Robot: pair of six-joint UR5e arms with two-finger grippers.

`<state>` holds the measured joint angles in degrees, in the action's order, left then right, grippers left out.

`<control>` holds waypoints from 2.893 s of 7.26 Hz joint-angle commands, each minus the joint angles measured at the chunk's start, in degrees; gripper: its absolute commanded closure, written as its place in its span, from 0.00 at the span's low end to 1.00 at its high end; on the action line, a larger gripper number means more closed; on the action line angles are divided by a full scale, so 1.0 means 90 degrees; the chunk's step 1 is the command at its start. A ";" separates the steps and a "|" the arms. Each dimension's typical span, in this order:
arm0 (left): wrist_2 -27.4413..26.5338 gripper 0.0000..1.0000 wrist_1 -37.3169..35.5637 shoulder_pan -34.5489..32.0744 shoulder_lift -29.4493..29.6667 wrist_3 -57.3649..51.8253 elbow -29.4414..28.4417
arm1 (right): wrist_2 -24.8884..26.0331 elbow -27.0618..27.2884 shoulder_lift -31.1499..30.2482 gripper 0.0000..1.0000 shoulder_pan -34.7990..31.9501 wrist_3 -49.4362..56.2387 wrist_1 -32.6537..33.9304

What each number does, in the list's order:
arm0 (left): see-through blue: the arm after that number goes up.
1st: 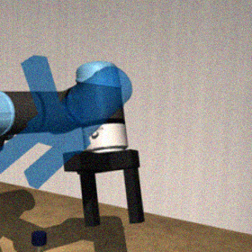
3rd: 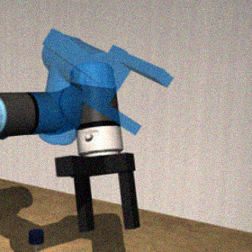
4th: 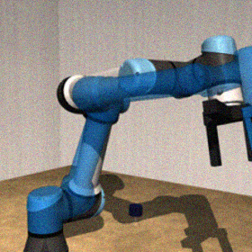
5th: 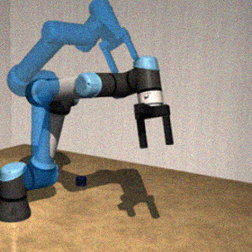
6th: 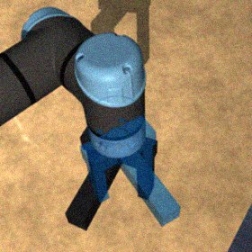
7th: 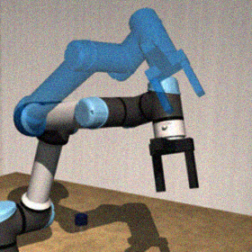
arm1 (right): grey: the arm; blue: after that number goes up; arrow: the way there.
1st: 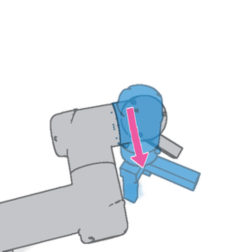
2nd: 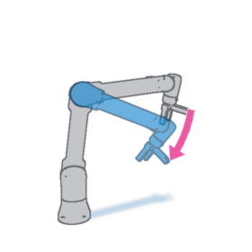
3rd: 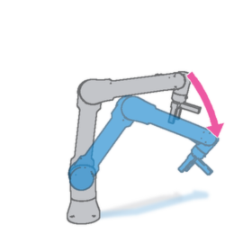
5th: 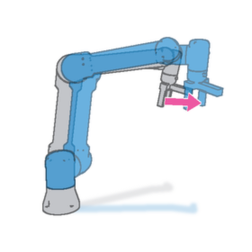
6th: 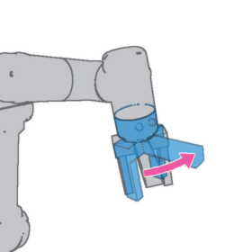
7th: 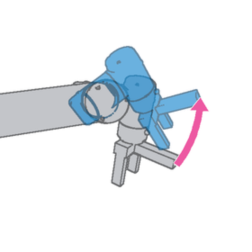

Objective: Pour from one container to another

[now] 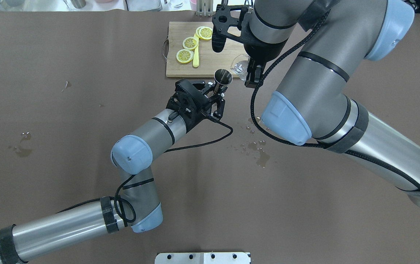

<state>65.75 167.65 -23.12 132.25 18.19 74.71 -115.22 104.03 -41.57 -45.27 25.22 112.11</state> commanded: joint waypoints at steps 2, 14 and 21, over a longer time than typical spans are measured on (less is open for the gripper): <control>-0.0001 1.00 0.0005 0.0000 -0.0007 0.0000 0.0000 | 0.0068 -0.0006 0.0068 1.00 0.0049 0.0157 0.0306; 0.0009 1.00 0.0005 0.0000 -0.0026 0.0000 0.0010 | 0.0594 -0.0758 0.0838 1.00 0.0234 0.0294 0.1310; -0.0001 1.00 0.0005 0.0000 -0.0026 0.0000 0.0010 | 0.1191 -0.0777 0.1181 1.00 0.0420 0.0675 0.2319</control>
<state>65.74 167.70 -23.12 132.03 18.19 74.79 -104.90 97.15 -31.18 -41.54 30.56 132.28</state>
